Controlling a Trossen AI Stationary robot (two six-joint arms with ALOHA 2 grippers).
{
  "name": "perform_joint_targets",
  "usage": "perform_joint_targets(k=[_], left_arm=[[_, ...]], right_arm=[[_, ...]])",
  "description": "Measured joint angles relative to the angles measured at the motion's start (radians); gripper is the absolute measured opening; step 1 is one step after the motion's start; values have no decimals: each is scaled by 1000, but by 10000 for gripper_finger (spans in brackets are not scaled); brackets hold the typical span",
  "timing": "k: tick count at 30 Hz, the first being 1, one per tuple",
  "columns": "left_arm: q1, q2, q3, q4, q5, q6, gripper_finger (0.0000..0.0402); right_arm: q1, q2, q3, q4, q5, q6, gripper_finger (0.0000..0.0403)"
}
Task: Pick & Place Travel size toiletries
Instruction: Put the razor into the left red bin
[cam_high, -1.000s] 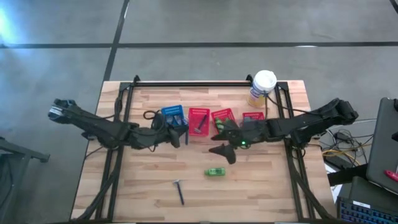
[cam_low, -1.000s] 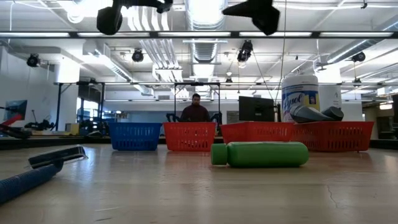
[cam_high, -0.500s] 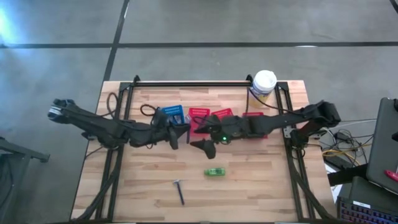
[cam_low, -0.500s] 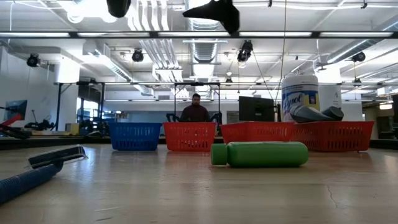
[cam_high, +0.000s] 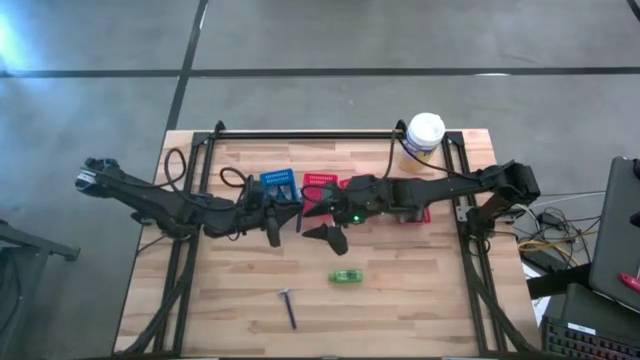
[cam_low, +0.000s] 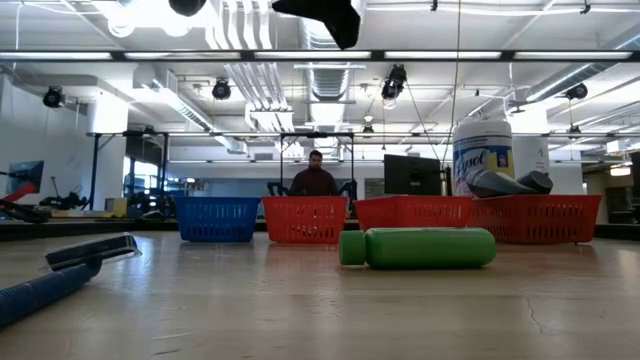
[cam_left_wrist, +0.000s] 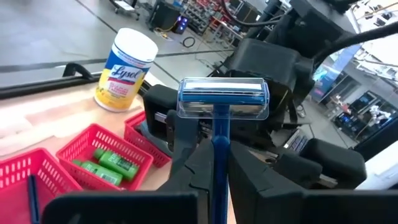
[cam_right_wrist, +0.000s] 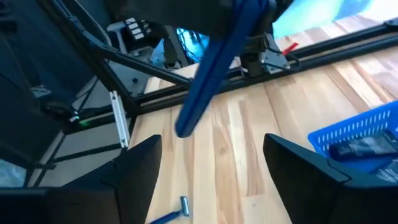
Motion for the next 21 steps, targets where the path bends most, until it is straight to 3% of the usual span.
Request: perform_joint_targets(k=[8,14,21], left_arm=[[7,0,-2,3,-1,51,29],[15,0,-2,13,-2,68,29],[18,0,-2,17,-2,68,29]], right_arm=[[-51,-2,9,61,-135,79,266],[-55,12,6,98,-145,116,268],[-56,35,5,148,-129,135,244]])
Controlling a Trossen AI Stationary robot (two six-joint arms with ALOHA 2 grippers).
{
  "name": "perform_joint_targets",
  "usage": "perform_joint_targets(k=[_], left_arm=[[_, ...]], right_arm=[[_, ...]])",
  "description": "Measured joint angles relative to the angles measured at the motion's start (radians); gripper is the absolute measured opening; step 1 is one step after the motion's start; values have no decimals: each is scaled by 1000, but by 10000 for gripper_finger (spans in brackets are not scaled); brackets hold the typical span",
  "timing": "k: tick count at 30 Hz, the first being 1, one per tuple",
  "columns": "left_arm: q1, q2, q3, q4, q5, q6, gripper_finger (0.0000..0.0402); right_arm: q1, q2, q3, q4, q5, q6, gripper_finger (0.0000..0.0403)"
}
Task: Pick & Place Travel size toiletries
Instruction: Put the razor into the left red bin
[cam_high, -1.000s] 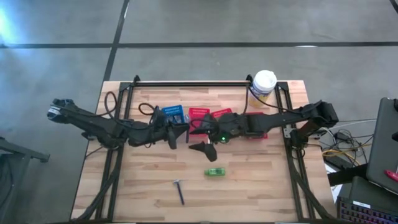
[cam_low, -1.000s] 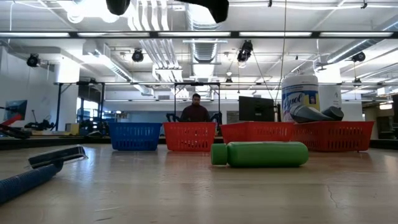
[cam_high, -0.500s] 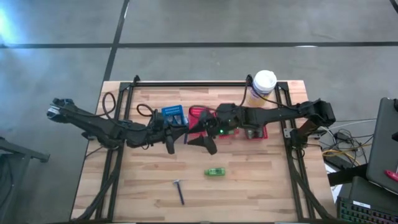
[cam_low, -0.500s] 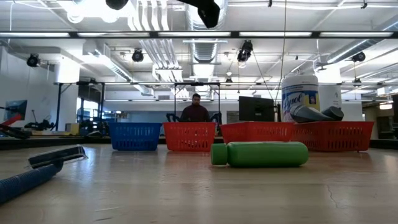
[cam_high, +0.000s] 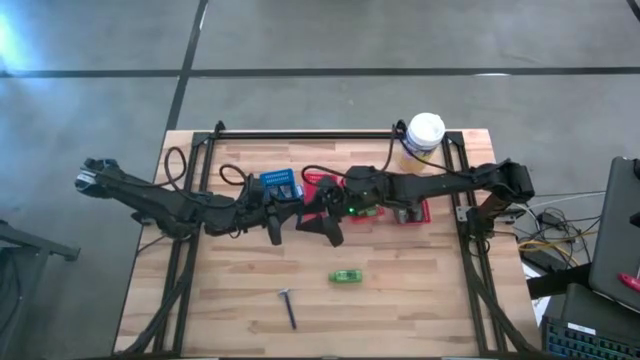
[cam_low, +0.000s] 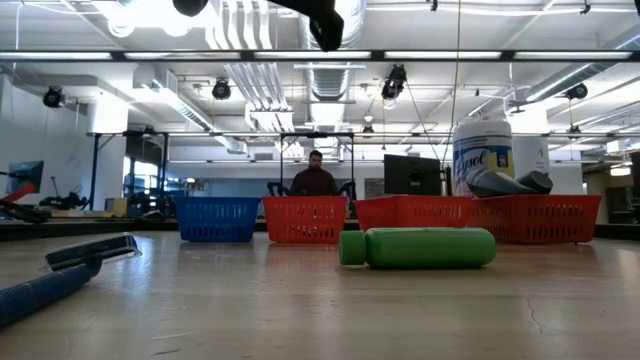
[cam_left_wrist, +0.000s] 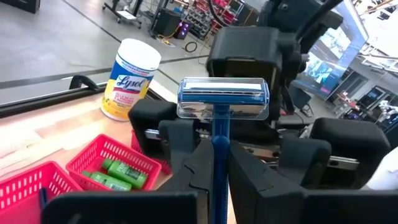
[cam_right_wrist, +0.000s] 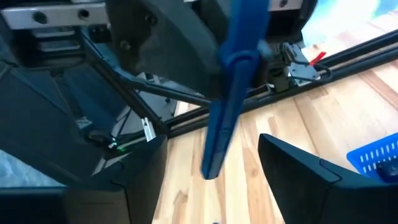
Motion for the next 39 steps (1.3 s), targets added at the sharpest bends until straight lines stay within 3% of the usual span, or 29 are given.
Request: perform_joint_targets(k=[12,25,29,33,39], left_arm=[[2,0,-3,0,0,13,29],[2,0,-4,-5,-2,33,30],[2,0,-6,-9,-2,34,33],[2,0,-19,-8,-2,22,63],[-16,1,-40,-29,-2,-39,168]], right_arm=[[-5,-2,0,4,25,48,170],[-7,-2,0,4,34,48,25],[-5,-3,0,1,49,49,27],[-5,-3,0,-8,53,52,28],[-7,-5,-1,-94,119,53,28]])
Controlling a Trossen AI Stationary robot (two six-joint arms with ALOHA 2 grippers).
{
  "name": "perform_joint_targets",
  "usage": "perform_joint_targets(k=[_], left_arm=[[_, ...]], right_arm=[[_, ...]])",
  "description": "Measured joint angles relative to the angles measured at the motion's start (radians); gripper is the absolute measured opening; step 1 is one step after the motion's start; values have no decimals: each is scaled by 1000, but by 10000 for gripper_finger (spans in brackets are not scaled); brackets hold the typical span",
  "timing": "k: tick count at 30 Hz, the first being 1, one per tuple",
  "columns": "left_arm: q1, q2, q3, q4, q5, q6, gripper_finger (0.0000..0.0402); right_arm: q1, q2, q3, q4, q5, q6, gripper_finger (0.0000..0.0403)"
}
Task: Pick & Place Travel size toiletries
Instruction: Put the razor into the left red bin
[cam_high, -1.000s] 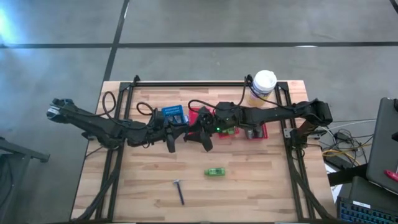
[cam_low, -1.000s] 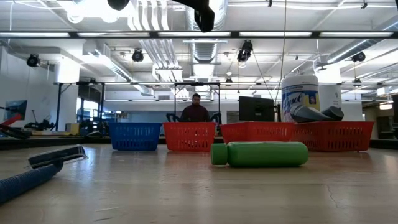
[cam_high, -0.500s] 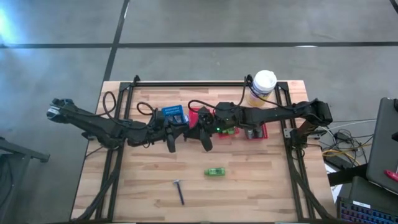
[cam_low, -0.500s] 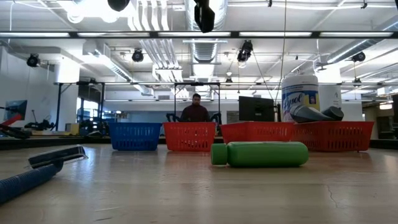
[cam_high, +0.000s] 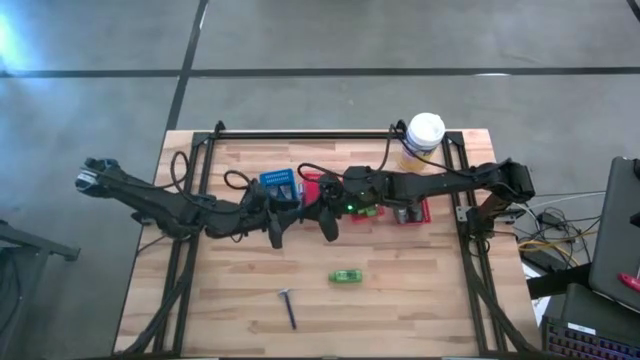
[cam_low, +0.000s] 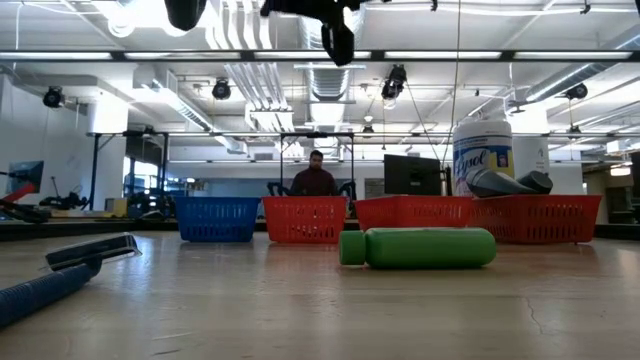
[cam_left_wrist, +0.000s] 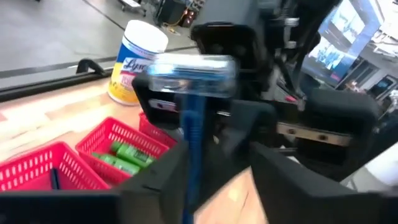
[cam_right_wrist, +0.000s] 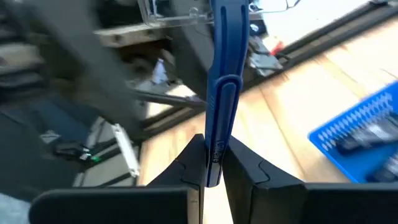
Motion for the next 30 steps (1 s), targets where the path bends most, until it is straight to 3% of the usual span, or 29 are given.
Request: perform_joint_targets(k=[4,7,12,15,20,30], left_arm=[[-7,-1,-3,-50,-4,-8,236],[-7,-20,-3,-186,-3,-75,271],[-21,-81,-4,-577,20,-311,290],[-34,-113,-6,-705,22,-377,289],[-35,-131,-7,-725,22,-374,289],[-34,-120,-14,-728,21,-373,289]], right_arm=[[-12,0,0,-76,38,62,28],[-38,0,0,-178,71,148,28],[-115,0,-9,-313,95,253,29],[-166,18,-14,-319,96,287,29],[-226,87,-14,-318,48,321,30],[-233,188,-14,-324,-4,363,37]])
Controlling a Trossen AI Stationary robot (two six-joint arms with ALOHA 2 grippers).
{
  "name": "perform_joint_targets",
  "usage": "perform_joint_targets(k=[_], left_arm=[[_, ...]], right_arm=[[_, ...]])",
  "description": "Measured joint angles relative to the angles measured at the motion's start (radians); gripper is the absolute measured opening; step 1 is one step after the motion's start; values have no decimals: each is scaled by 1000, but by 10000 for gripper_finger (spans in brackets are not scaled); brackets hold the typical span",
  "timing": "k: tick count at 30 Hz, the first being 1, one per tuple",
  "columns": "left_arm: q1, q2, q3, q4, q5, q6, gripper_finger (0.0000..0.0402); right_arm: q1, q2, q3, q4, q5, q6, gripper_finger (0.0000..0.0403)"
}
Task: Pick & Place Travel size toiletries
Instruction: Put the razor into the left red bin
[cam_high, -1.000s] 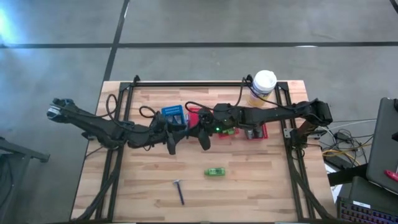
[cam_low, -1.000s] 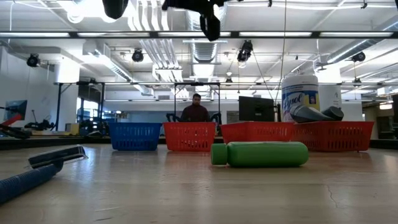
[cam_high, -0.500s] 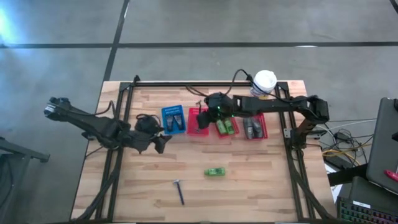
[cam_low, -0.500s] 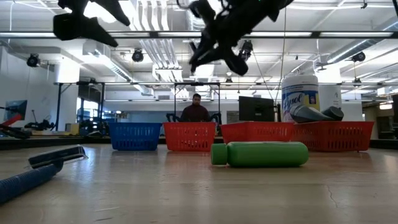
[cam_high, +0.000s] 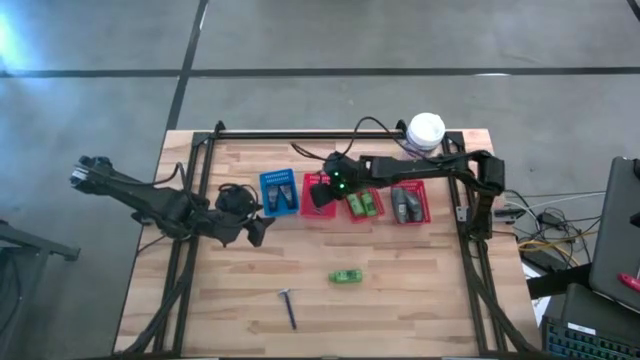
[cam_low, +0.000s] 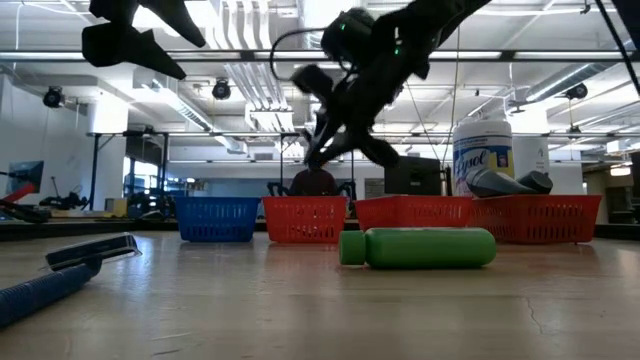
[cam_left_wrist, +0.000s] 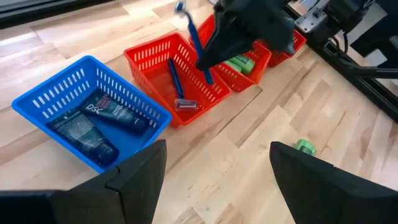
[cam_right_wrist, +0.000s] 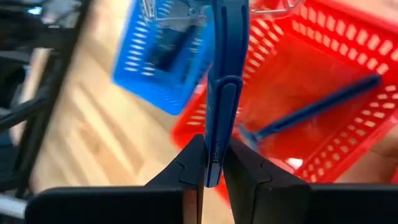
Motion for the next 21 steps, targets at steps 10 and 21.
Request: perform_joint_targets(k=[10,21], left_arm=[[1,0,0,-2,1,0,288],[1,0,0,-5,41,50,287]], right_arm=[[-13,86,-1,1,-57,67,69],[-11,7,0,2,-39,24,158]])
